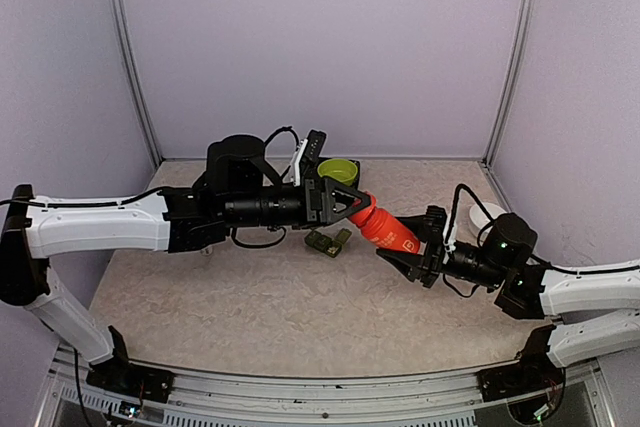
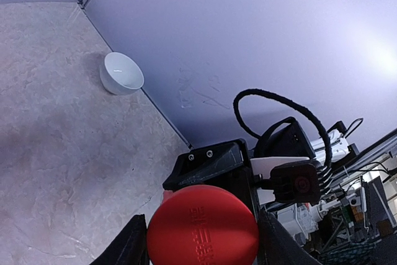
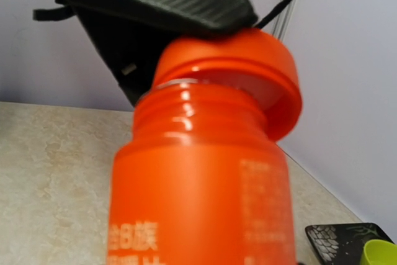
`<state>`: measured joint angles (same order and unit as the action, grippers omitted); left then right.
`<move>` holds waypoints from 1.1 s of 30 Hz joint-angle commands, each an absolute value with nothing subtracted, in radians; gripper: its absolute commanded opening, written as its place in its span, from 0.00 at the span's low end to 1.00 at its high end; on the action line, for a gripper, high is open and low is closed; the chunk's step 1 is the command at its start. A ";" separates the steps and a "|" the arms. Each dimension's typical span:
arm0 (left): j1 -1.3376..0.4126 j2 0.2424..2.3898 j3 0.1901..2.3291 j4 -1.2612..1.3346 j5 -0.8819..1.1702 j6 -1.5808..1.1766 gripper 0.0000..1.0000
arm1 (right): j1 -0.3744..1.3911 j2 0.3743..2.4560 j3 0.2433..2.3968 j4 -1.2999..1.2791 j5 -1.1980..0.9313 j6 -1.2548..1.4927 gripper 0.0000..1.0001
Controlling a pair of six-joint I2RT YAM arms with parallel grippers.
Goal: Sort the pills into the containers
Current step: Close the lid of the pill bottle.
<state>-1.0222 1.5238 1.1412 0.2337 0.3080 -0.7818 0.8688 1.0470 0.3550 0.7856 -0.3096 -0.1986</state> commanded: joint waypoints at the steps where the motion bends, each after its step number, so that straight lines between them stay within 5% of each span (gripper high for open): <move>1: -1.035 1.538 1.180 0.204 0.280 -0.747 0.53 | 0.879 1.028 0.394 0.776 -0.290 -0.209 0.17; 23: -1.045 1.553 1.170 0.189 0.285 -0.778 0.53 | 0.884 1.046 0.438 0.734 -0.218 -0.218 0.17; 33: -1.054 1.590 1.170 0.178 0.256 -0.830 0.53 | 0.964 1.097 0.460 0.727 -0.010 -0.298 0.15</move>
<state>-1.0317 1.5490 1.1530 0.2008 0.2157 -0.8116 0.9249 1.0851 0.4198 0.6922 -0.1081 -0.2493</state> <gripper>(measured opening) 0.533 0.534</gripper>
